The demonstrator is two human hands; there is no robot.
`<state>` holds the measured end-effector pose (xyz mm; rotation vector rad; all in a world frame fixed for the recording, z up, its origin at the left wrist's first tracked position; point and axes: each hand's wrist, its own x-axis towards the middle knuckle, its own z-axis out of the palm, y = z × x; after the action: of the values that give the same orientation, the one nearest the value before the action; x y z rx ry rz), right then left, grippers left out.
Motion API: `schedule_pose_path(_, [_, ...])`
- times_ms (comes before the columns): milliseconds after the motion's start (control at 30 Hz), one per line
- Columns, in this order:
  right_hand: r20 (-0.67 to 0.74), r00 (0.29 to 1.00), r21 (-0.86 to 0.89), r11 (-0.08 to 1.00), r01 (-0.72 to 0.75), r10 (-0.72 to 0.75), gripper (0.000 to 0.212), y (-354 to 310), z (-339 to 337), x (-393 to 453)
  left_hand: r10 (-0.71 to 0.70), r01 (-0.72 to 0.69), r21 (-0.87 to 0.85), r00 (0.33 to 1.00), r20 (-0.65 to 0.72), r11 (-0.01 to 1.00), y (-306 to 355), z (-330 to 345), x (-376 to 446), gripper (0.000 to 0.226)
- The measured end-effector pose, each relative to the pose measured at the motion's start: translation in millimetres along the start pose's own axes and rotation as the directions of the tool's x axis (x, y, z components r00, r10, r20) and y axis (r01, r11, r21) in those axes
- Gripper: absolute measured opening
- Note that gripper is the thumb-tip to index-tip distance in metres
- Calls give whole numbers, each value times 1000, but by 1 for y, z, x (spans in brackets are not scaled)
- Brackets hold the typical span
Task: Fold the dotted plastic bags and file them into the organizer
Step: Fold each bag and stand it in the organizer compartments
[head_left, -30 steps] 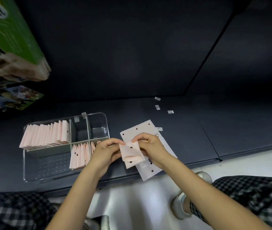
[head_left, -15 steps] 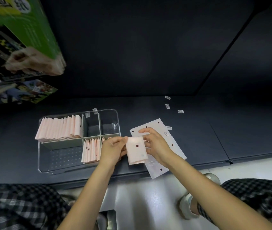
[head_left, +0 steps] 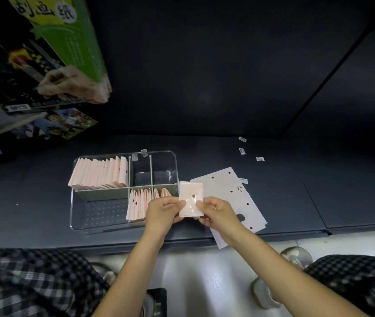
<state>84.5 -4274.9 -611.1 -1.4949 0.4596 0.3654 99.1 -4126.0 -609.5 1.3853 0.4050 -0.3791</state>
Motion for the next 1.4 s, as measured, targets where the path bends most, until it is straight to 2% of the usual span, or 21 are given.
schedule_pose_path(33, [7,1000,-28,1000,-9,9,9,5,2,-1,67,-64,92,997,-35,994,-2,-3,3,11])
schedule_pose_path(67, [-7,1000,-48,999,-2,2,11,7,3,-1,166,-143,272,984,-61,952,-5,-7,6,15])
schedule_pose_path(100, [-39,999,-62,998,13,-15,12,8,4,-1,275,-205,508,959,-66,837,-9,-11,9,20])
schedule_pose_path(133, [-74,997,-71,997,32,-37,11,7,4,0,378,-231,725,925,-43,649,-13,-15,12,23])
schedule_pose_path(167, [-105,993,-82,995,54,-63,11,6,3,1,454,-240,859,891,9,453,-15,-18,14,25])
schedule_pose_path(200, [-127,988,-98,992,76,-89,10,4,2,2,489,-248,921,869,74,301,-16,-21,17,27])
schedule_pose_path(267, [-151,979,-157,981,110,-134,10,2,0,3,489,-283,954,849,201,98,-19,-23,24,30])
schedule_pose_path(333, [-159,973,-227,965,129,-167,11,0,-1,5,462,-314,949,836,296,-40,-21,-26,31,37])
schedule_pose_path(400, [-163,969,-298,946,130,-185,14,-1,-1,7,404,-317,940,849,341,-127,-22,-30,37,44])
schedule_pose_path(467, [-160,964,-396,908,135,-213,17,-1,2,11,390,-306,943,858,334,-133,-26,-36,40,45])
schedule_pose_path(533, [-139,950,-518,838,170,-279,17,-1,8,16,472,-284,956,834,285,-74,-26,-42,38,38])
schedule_pose_path(633, [-68,921,-733,646,214,-383,10,0,25,21,587,-272,962,780,218,5,-23,-51,37,30])
schedule_pose_path(700, [-38,907,-856,482,188,-420,14,1,38,24,592,-284,959,776,216,23,-22,-56,37,29])
schedule_pose_path(767, [-37,894,-920,364,143,-447,19,2,50,27,588,-288,957,780,215,32,-24,-59,37,28])
schedule_pose_path(867, [-28,898,-954,281,107,-438,21,4,67,33,614,-291,955,764,197,56,-29,-60,35,21])
schedule_pose_path(1000, [-37,931,-964,259,63,-364,22,13,81,40,619,-300,942,772,145,154,-32,-62,37,18])
schedule_pose_path(1100, [-9,944,-967,242,76,-331,27,23,84,41,660,-358,904,741,122,235,-30,-60,37,13])
schedule_pose_path(1200, [86,938,-948,261,180,-335,28,27,78,38,603,-363,906,780,166,220,-32,-59,40,19])
schedule_pose_path(1267, [175,901,-898,311,311,-396,26,28,66,31,544,-320,926,822,167,199,-37,-61,44,26])
schedule_pose_path(1333, [213,855,-836,365,410,-473,24,31,42,23,530,-298,942,830,175,155,-42,-63,45,28])
schedule_pose_path(1400, [222,845,-839,347,420,-487,29,37,3,16,528,-290,946,832,173,146,-43,-63,45,26])
